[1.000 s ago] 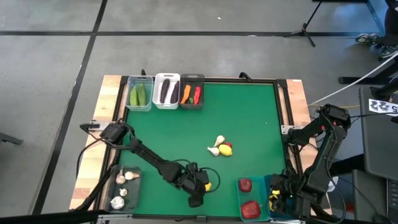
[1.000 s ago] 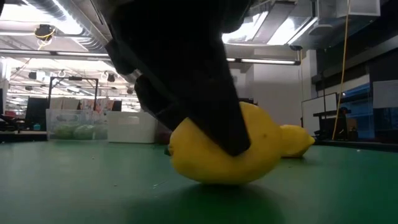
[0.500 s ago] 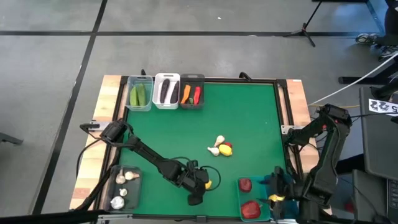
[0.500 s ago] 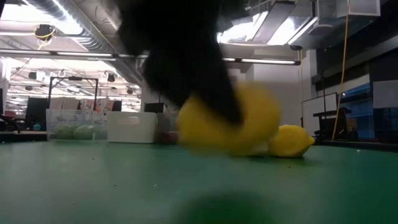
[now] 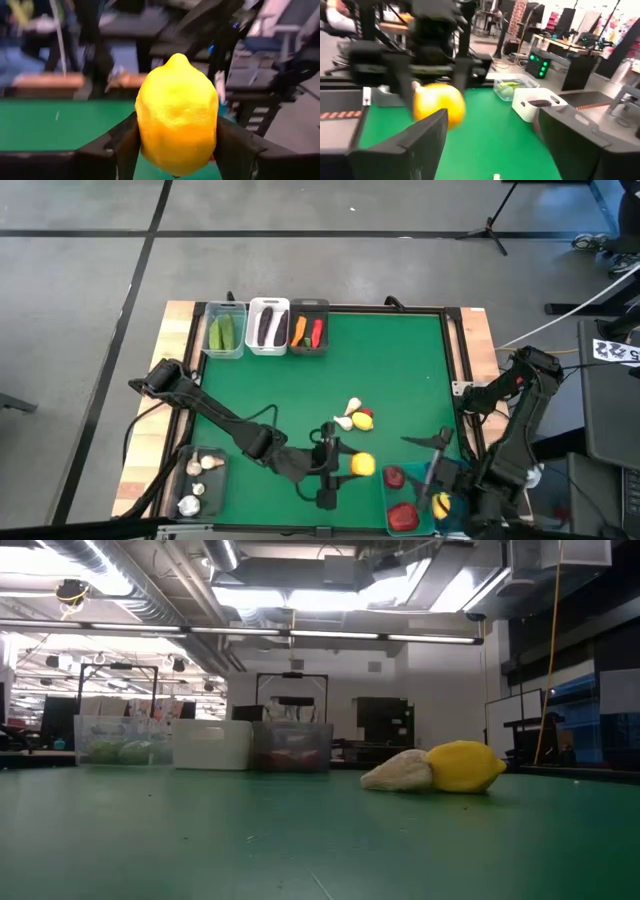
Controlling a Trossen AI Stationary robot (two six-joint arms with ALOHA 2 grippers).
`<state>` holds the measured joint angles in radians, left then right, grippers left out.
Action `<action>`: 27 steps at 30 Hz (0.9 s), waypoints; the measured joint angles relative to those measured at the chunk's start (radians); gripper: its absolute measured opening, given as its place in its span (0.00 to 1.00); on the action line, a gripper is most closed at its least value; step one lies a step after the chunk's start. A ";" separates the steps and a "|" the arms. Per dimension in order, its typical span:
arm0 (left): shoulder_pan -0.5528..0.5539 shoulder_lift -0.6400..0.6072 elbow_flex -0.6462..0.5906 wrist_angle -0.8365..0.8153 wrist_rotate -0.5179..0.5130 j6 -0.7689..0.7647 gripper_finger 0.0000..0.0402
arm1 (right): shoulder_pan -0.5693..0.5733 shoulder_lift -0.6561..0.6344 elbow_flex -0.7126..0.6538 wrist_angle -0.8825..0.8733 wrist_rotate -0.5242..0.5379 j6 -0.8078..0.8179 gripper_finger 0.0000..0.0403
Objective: Sort produce into baskets
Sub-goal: Put the yellow lemon into the blue bin
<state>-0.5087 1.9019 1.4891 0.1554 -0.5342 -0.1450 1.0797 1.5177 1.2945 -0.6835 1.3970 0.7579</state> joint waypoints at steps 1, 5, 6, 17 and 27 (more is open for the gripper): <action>-0.005 0.001 0.000 0.033 0.001 0.039 0.52 | -0.016 0.000 0.000 0.042 -0.001 -0.054 0.77; -0.015 0.001 0.000 0.093 -0.002 0.130 0.52 | -0.057 0.000 0.000 0.277 -0.083 -0.341 0.77; -0.014 0.001 0.000 0.097 -0.003 0.140 0.52 | -0.062 0.000 0.000 0.344 -0.122 -0.421 0.77; -0.006 0.001 0.000 0.180 -0.003 0.208 0.52 | -0.075 0.002 0.000 0.763 -0.499 -0.901 0.77; -0.006 0.001 -0.001 0.230 -0.003 0.251 0.52 | -0.104 0.007 -0.070 1.035 -0.517 -1.188 0.77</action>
<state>-0.5144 1.9030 1.4883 0.3853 -0.5373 0.1064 0.9752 1.5249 1.2249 0.3517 0.8804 -0.4298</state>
